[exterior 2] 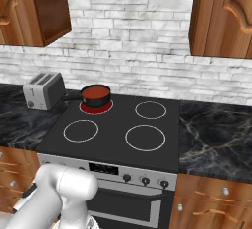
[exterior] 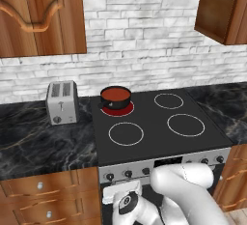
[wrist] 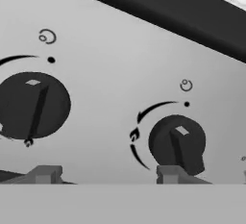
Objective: Wait until the marinara sauce is simmered to a deep red color and then turn off the stove.
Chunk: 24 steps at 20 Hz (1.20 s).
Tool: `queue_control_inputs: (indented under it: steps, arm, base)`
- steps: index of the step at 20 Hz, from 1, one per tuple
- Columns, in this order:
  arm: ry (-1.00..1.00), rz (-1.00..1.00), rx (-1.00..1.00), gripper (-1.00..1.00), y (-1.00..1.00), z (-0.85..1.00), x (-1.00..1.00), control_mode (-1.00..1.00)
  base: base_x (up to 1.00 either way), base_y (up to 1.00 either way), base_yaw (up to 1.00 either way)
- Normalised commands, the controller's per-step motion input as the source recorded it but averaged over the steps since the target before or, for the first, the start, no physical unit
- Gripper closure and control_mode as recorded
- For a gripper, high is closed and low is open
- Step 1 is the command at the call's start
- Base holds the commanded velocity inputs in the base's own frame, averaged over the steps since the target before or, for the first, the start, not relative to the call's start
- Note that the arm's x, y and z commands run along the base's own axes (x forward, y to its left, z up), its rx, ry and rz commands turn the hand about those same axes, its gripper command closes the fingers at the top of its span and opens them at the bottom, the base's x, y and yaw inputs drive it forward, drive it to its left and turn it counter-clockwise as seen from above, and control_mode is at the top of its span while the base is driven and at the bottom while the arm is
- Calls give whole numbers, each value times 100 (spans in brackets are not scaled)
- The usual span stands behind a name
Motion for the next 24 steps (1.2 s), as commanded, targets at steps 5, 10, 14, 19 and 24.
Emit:
queue_control_inputs:
  steps: [5,10,14,19,24]
  arm:
    - [-5,0,-1,-100,-40,-5,-52,-100]
    - [-6,0,0,-100,-11,15,-13,-100]
    - [-16,-3,0,-100,-21,64,-1,-100]
    - [-12,-5,0,-100,-44,64,0,-100]
    - [-2,-2,-6,-100,-44,7,0,-100]
  base:
    - [0,0,0]
    - [0,0,0]
    - [0,0,0]
    - [0,0,0]
    - [0,0,0]
